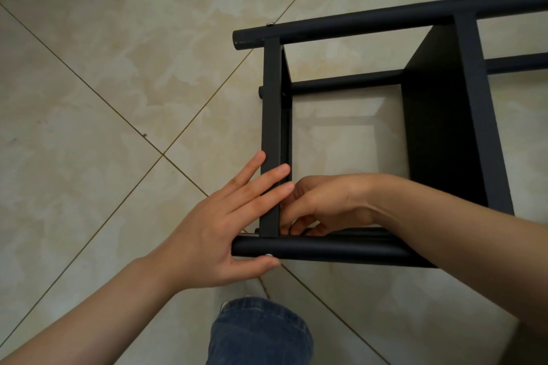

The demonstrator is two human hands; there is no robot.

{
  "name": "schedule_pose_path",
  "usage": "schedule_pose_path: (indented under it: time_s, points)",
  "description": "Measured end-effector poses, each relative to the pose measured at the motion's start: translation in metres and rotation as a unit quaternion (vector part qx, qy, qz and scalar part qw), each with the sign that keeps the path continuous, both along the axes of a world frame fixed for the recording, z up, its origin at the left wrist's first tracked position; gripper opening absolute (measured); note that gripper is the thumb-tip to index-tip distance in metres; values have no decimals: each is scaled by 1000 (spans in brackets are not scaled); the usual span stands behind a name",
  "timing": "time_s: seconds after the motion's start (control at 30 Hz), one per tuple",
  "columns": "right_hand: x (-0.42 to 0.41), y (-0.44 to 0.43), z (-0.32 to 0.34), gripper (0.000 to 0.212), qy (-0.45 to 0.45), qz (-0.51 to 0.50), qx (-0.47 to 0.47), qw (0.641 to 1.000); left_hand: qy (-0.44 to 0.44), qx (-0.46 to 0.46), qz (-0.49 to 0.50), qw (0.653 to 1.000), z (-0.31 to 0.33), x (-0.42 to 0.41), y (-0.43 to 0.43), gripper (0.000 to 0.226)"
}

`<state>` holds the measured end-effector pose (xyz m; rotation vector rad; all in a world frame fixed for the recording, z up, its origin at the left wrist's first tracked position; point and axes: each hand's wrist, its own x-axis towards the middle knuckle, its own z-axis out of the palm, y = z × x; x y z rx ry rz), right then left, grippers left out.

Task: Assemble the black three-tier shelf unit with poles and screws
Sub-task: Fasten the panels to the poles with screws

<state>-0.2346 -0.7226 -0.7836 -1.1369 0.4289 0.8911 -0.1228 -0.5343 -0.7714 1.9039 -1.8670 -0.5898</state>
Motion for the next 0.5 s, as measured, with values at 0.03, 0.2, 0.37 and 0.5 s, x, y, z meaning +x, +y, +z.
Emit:
schedule_pose_path:
  time_s: [0.03, 0.2, 0.37, 0.5]
  points:
    - [0, 1, 0, 14, -1, 4, -13, 1000, 0, 0, -1, 1000, 0, 0, 0, 82]
    - [0, -2, -3, 12, 18, 13, 7, 1000, 0, 0, 1, 1000, 1, 0, 0, 81]
    - [0, -3, -4, 11, 14, 10, 29, 999, 0, -1, 1, 1000, 1, -1, 0, 81]
    - [1, -2, -4, 10, 17, 13, 18, 1000, -1, 0, 3, 1000, 0, -1, 0, 81]
